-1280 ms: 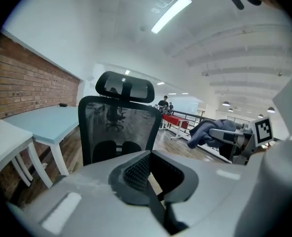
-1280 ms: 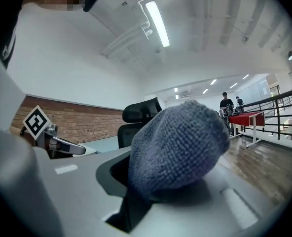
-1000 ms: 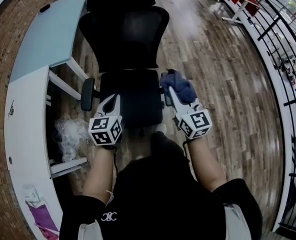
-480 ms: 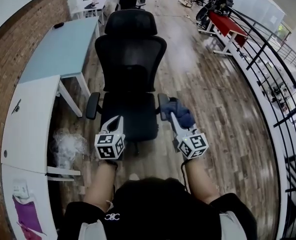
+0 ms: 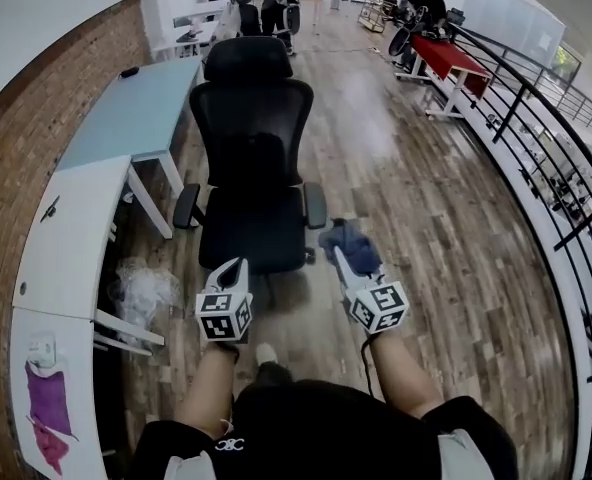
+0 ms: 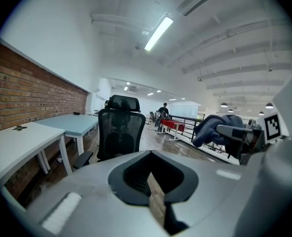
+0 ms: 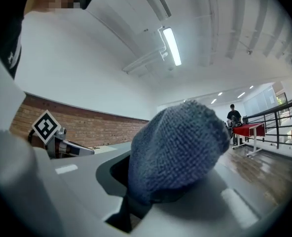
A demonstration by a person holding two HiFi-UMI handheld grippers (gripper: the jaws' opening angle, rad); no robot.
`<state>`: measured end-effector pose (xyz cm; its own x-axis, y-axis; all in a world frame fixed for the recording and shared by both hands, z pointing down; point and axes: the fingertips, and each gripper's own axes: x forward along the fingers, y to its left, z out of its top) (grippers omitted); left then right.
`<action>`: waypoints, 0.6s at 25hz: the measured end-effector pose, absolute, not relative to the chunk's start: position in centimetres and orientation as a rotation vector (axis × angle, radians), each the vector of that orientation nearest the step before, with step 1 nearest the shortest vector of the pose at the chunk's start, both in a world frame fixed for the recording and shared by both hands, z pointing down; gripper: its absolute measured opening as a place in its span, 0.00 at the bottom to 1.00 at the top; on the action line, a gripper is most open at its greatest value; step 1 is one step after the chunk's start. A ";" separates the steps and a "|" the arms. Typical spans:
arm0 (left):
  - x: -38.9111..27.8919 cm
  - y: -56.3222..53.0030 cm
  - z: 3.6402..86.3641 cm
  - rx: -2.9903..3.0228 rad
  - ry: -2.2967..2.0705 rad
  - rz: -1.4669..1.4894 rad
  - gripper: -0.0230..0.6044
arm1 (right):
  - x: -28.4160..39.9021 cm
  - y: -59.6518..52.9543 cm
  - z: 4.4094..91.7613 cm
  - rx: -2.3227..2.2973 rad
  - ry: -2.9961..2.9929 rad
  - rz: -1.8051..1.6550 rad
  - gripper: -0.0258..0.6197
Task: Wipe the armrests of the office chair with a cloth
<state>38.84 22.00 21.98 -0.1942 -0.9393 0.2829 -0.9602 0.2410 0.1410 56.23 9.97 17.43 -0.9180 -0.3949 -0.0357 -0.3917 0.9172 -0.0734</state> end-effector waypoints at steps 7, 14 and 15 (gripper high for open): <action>48.0 29.8 24.5 1.646 -2.202 0.144 0.05 | 63.4 16.2 19.4 -0.473 3.099 -0.161 0.14; 50.0 33.8 22.8 1.634 -2.269 0.165 0.05 | 65.6 19.1 18.6 -0.446 3.047 -0.241 0.14; 49.8 34.4 22.5 1.632 -2.277 0.166 0.05 | 65.5 19.6 18.3 -0.441 3.042 -0.238 0.14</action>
